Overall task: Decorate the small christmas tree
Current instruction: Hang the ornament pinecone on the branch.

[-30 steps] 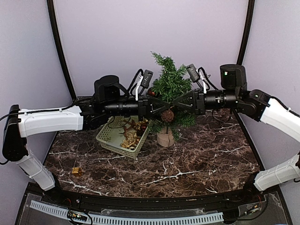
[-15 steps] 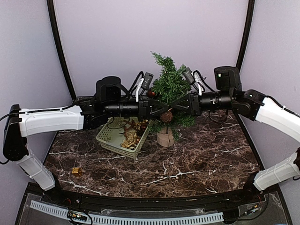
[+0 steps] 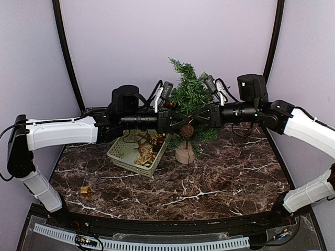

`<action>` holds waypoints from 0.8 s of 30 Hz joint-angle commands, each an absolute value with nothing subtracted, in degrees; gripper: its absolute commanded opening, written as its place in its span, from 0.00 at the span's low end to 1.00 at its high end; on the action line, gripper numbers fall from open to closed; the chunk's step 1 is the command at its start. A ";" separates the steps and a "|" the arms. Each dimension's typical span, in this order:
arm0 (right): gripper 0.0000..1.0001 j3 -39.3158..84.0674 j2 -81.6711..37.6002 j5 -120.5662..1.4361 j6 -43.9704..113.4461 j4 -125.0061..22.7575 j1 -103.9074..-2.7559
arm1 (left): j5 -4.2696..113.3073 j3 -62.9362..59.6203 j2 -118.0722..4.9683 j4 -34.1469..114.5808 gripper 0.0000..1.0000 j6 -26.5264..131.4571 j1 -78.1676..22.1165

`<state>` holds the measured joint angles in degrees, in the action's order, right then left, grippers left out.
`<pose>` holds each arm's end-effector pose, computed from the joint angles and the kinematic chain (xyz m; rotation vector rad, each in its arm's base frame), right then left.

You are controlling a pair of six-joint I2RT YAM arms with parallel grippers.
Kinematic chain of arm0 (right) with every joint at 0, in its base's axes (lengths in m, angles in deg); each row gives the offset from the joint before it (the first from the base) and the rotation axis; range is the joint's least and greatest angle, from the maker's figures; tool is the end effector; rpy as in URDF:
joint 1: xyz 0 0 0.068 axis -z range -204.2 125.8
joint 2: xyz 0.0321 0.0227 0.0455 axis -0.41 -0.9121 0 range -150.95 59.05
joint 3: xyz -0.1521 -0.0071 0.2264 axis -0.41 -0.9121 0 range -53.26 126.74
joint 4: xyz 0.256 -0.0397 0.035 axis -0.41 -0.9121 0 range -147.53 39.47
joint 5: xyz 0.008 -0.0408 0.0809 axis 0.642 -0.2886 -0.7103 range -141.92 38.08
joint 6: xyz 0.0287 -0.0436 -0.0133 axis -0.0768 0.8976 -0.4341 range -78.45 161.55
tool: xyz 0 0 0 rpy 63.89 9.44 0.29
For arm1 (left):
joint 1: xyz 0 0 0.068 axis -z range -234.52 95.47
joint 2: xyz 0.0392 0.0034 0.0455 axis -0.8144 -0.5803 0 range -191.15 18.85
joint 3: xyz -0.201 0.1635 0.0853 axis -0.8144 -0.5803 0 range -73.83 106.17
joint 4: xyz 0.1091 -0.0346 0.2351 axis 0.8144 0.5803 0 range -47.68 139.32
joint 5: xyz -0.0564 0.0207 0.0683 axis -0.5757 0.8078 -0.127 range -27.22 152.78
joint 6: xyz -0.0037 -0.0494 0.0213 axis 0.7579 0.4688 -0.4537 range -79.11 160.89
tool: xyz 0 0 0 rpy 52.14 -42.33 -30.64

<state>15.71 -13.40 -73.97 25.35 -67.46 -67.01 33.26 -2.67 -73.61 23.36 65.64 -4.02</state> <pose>0.2029 0.2059 0.3730 -0.7343 1.9118 1.0387 0.2321 -0.3094 0.3398 0.8214 1.6074 -1.3907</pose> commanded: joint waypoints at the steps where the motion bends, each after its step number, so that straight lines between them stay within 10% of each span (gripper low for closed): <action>1: 0.00 16.24 -13.53 -71.04 24.32 -65.35 -67.01 | 33.21 -0.42 -74.07 22.73 0.00 66.87 -4.57; 24: 0.00 16.83 -14.17 -68.80 23.29 -63.96 -67.01 | 31.41 -0.77 -74.86 18.65 0.00 70.10 -5.60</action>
